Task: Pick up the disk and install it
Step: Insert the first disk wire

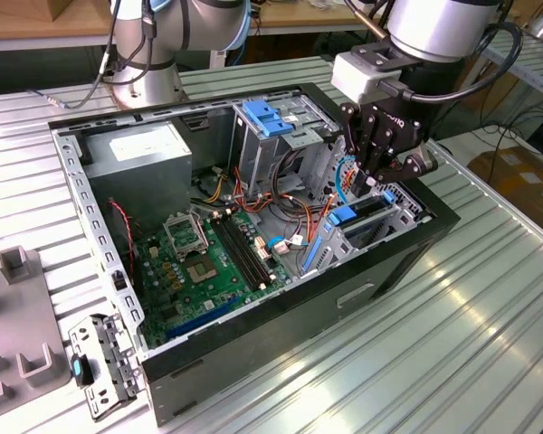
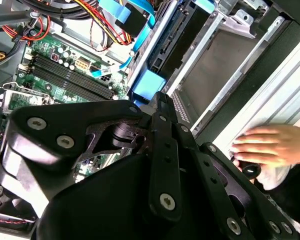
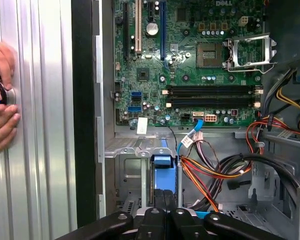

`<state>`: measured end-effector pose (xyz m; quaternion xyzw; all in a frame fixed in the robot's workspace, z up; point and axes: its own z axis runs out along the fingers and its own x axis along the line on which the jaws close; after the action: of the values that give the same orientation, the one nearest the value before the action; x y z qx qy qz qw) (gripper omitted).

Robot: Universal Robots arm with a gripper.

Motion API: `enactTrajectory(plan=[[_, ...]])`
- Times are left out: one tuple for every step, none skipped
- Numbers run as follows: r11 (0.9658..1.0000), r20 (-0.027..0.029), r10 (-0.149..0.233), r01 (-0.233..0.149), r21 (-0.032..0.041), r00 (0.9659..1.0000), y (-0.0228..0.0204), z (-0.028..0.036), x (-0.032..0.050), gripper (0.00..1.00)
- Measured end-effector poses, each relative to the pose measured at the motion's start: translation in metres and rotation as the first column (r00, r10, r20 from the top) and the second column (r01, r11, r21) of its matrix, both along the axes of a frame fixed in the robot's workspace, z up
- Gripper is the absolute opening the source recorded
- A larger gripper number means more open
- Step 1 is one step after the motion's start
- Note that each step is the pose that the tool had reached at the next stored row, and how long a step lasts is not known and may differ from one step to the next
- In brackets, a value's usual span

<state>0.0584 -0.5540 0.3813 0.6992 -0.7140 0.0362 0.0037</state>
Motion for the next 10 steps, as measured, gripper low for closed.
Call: enactTrajectory(plan=[[1.0,0.0,0.0,0.0,-0.0002,1.0,0.0,0.0,0.0018,0.11],[1.0,0.0,0.0,0.0,-0.0002,1.0,-0.0001,-0.0001,0.0049,0.11],[1.0,0.0,0.0,0.0,-0.0004,1.0,0.0,0.0,0.0085,0.11],[1.0,0.0,0.0,0.0,-0.0004,1.0,0.0,0.0,0.015,0.11],[1.0,0.0,0.0,0.0,-0.0006,1.0,0.0,0.0,0.0192,0.11],[1.0,0.0,0.0,0.0,-0.0011,1.0,0.0,0.0,0.0238,0.11],[1.0,-0.0001,0.0,0.0,-0.0025,1.0,0.0,0.0,0.031,0.11],[1.0,-0.0008,0.0,0.0,-0.0037,1.0,0.0,0.0,0.0356,0.11],[1.0,-0.0021,0.0,0.0,-0.0055,1.0,0.0,0.0,0.0413,0.11],[1.0,-0.0042,0.0,0.0,-0.0071,1.0,0.0,0.0,0.0491,0.11]])
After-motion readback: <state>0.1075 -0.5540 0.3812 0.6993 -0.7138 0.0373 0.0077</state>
